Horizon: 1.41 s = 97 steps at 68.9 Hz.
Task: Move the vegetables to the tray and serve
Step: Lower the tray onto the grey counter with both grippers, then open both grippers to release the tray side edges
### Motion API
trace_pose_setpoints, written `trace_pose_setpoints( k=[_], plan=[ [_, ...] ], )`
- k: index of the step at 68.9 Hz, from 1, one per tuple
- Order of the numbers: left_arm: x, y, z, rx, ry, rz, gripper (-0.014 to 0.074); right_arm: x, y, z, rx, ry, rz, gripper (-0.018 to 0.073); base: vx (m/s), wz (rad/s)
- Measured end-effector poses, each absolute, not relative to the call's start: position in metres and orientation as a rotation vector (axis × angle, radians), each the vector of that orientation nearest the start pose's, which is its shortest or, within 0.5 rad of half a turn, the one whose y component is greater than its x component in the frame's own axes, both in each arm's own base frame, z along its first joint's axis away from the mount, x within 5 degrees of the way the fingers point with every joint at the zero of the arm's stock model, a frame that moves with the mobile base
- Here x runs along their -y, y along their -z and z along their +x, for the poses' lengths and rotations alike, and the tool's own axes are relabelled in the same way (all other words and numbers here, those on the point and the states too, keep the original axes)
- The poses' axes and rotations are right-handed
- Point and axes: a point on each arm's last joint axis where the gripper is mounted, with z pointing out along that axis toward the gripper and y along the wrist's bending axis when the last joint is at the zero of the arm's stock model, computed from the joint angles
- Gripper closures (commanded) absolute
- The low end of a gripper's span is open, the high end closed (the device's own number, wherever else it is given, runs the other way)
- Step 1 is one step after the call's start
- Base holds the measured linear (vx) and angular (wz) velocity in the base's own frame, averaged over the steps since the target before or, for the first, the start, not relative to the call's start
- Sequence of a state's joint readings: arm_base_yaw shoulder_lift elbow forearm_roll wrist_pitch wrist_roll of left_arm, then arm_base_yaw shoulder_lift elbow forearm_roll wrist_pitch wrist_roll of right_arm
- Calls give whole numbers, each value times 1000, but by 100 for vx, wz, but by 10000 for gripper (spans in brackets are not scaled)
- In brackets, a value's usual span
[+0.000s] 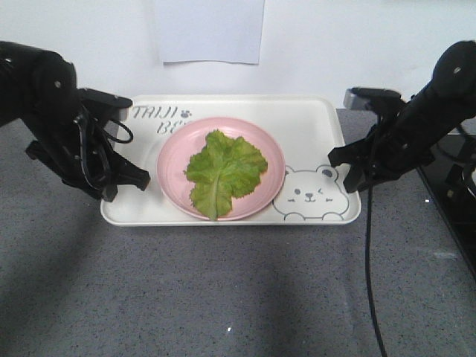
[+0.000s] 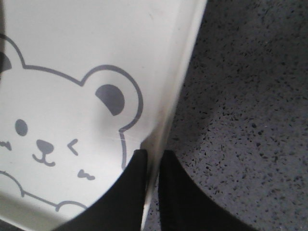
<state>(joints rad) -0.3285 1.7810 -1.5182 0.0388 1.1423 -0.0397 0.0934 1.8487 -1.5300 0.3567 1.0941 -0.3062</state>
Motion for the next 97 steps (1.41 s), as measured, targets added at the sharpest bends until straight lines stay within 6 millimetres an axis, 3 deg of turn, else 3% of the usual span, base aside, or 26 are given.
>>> trace_pose_setpoints(
  k=[18,49,62,77,97],
  plan=[
    [118,-249,363,-2941,-32,450,602,-73,-236,390,-2876,-419,-425,562,0,0],
    [121,-225,368,-3006,-33,456,602,-79,-231,388,-2915,-336,-431,515,0,0],
    [120,-225,368,-3011,-34,458,599,-80,-230,386,-2938,-334,-469,439,0,0],
    [121,-225,368,-3015,-29,460,565,-82,-230,383,-2950,-334,-504,293,0,0],
    [125,-223,367,-3016,-16,501,386,-84,-231,383,-2944,-363,-497,145,0,0]
  ],
)
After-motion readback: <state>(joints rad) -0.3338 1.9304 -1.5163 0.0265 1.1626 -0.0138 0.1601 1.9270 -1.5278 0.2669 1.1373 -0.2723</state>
